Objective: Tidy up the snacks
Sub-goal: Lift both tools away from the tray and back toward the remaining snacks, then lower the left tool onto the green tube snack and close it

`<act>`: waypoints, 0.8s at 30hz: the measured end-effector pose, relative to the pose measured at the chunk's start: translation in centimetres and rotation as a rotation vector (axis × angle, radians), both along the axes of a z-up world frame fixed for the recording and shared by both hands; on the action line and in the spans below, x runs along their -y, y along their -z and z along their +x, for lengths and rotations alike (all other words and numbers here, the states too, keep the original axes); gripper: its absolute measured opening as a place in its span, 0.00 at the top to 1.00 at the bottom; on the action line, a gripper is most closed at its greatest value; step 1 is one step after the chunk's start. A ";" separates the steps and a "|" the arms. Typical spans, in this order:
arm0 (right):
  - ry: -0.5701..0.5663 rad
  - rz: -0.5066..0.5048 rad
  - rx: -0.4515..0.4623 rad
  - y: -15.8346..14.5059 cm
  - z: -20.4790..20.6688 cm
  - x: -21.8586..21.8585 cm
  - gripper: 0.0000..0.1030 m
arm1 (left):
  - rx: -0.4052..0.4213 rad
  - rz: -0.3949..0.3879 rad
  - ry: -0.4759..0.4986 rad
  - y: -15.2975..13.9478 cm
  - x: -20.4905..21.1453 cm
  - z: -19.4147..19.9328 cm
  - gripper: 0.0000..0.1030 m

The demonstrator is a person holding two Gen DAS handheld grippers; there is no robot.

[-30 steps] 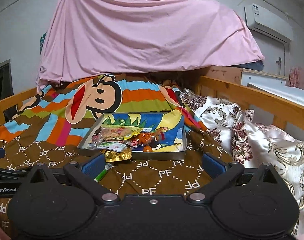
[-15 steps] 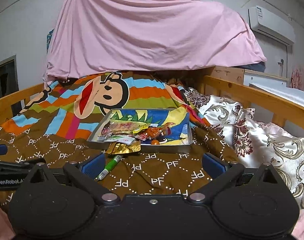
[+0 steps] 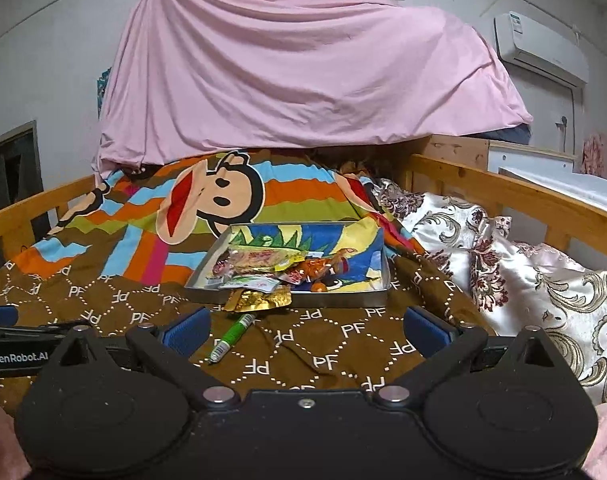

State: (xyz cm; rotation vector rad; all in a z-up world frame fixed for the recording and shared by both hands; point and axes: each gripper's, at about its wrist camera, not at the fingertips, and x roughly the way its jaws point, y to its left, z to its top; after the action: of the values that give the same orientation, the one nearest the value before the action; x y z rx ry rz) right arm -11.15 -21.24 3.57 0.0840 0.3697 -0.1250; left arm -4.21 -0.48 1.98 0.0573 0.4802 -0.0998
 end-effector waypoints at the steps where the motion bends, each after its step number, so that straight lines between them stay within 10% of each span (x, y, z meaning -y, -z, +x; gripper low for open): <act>1: -0.001 0.006 0.004 -0.2 0.0 -0.1 0.01 | -0.003 -0.002 -0.003 -0.1 0.1 0.0 0.01; 24: -0.040 -0.074 -0.077 0.1 8.1 0.8 0.01 | -0.177 0.029 -0.010 0.7 1.2 6.2 0.01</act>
State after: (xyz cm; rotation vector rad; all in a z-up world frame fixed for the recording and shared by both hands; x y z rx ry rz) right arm -3.09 -22.04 3.44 -0.0017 0.4427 -0.1022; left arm 1.99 -1.64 1.32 0.0749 0.6585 -0.0881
